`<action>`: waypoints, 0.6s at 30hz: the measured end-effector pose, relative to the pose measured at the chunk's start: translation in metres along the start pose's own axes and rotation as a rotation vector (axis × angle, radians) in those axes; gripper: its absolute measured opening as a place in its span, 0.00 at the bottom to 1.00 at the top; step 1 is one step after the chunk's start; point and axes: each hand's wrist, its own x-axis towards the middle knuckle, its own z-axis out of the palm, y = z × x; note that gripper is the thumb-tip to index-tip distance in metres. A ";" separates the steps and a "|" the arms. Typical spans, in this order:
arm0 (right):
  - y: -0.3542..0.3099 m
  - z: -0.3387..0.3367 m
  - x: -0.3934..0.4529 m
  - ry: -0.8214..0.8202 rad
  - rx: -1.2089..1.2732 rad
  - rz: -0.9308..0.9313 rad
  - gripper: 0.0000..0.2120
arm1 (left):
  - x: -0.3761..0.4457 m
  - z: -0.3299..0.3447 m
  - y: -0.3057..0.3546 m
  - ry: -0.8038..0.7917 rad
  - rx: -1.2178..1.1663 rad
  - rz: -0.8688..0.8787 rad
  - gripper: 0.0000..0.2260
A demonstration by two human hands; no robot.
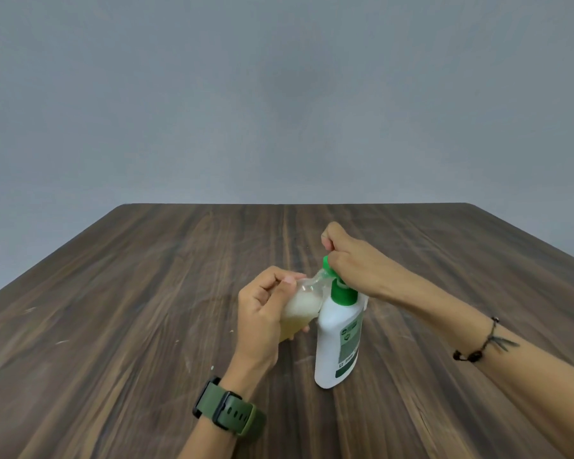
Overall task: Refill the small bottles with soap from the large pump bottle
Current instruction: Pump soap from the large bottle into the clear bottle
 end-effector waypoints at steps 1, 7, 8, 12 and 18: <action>0.000 0.000 0.000 -0.008 0.001 0.002 0.08 | 0.000 0.000 0.000 -0.002 -0.006 -0.003 0.09; 0.003 0.002 0.000 0.010 0.011 0.009 0.10 | -0.001 0.003 -0.002 0.006 -0.033 0.004 0.10; 0.002 0.001 0.000 0.002 -0.001 0.006 0.10 | -0.001 0.004 -0.003 0.005 -0.044 0.005 0.10; 0.003 0.001 -0.002 0.016 -0.001 -0.003 0.09 | -0.001 0.003 -0.004 0.003 -0.036 0.026 0.08; 0.003 0.000 -0.002 0.029 0.040 0.019 0.09 | -0.002 0.004 -0.003 0.004 -0.053 0.038 0.08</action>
